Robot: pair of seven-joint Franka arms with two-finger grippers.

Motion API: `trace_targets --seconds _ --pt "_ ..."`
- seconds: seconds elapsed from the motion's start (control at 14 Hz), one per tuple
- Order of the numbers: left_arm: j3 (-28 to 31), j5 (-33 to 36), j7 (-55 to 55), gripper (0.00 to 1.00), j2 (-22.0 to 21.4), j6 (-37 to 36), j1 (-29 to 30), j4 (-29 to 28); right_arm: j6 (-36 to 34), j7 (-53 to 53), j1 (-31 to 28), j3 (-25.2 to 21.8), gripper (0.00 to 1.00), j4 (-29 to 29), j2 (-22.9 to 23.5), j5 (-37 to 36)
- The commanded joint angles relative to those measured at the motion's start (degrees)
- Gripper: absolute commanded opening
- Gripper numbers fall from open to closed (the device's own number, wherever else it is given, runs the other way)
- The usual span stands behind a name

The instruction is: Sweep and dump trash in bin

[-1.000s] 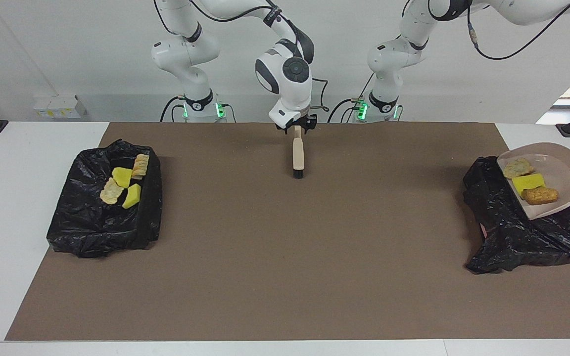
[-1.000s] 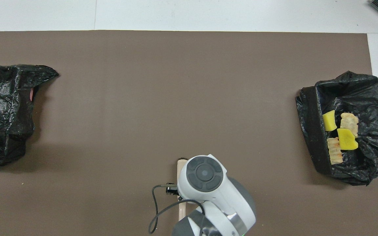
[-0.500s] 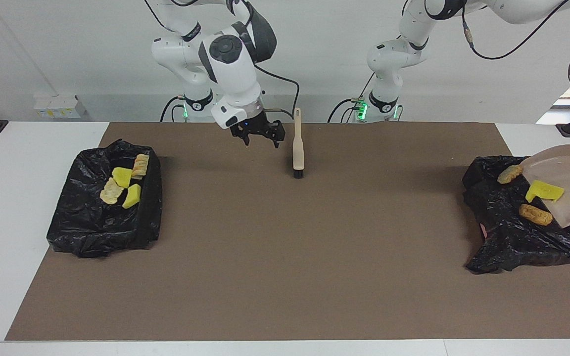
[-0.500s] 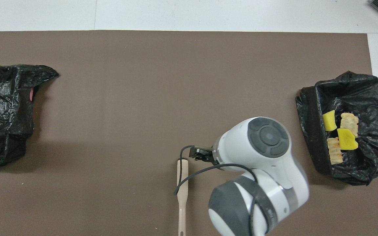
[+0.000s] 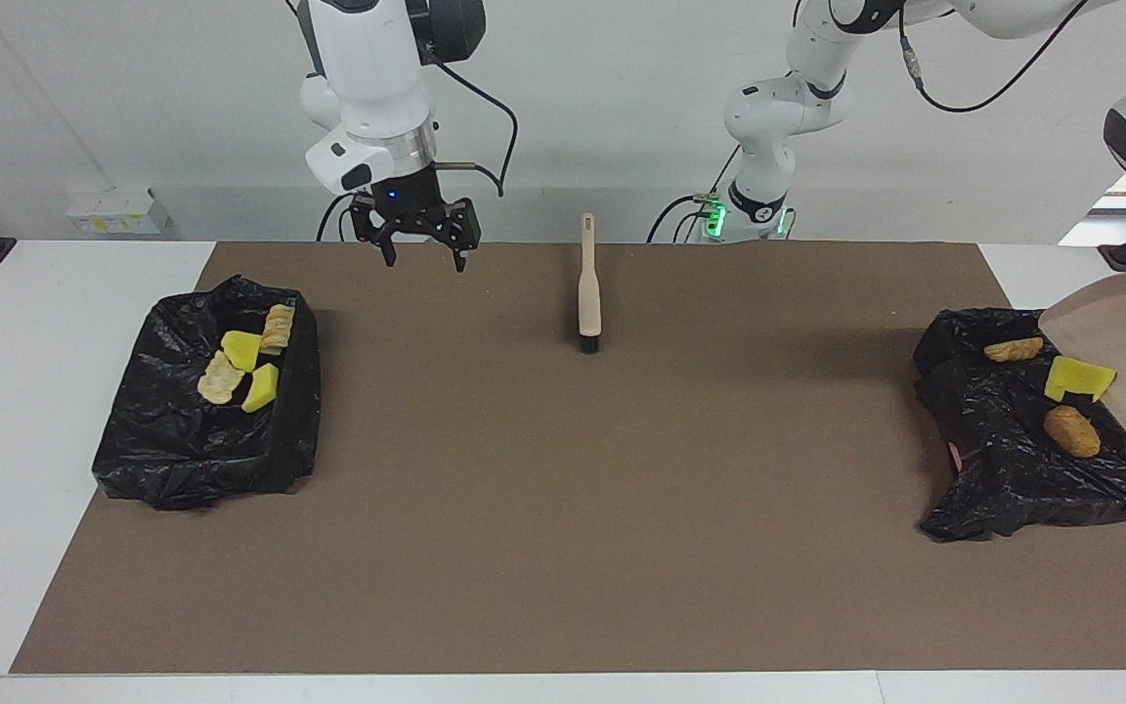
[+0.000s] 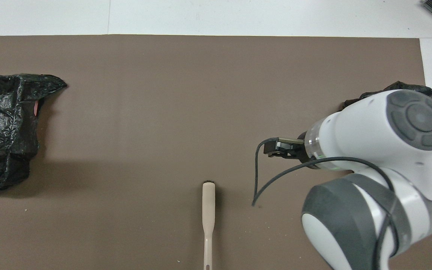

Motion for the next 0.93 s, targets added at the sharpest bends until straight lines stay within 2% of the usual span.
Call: trace_targets --seconds 0.0,0.14,0.43,0.71,0.86 --pt "0.24 1.91 -2.92 0.00 -1.07 -4.45 -3.20 0.38 -7.10 -1.28 -1.23 0.20 1.00 6.46 2.24 -4.10" --pt "-0.03 1.30 -4.24 0.00 -1.86 -7.70 -5.05 0.21 -8.35 -1.37 -1.59 0.11 1.00 9.63 3.21 -4.21" --pt "-0.20 -2.03 -8.63 0.00 -2.83 -15.34 -9.70 -0.67 -7.64 -1.28 -4.21 0.11 1.00 9.38 3.04 -3.16" --pt "-0.20 -13.52 -18.36 0.00 -4.67 -20.36 -10.85 -2.77 -5.37 -1.28 -6.94 -0.15 1.00 8.94 3.13 0.62" --pt "-0.20 -20.73 -26.27 0.00 -8.52 -19.94 -10.41 -8.72 -5.01 -1.36 -7.39 -0.24 1.00 9.20 2.95 0.80"
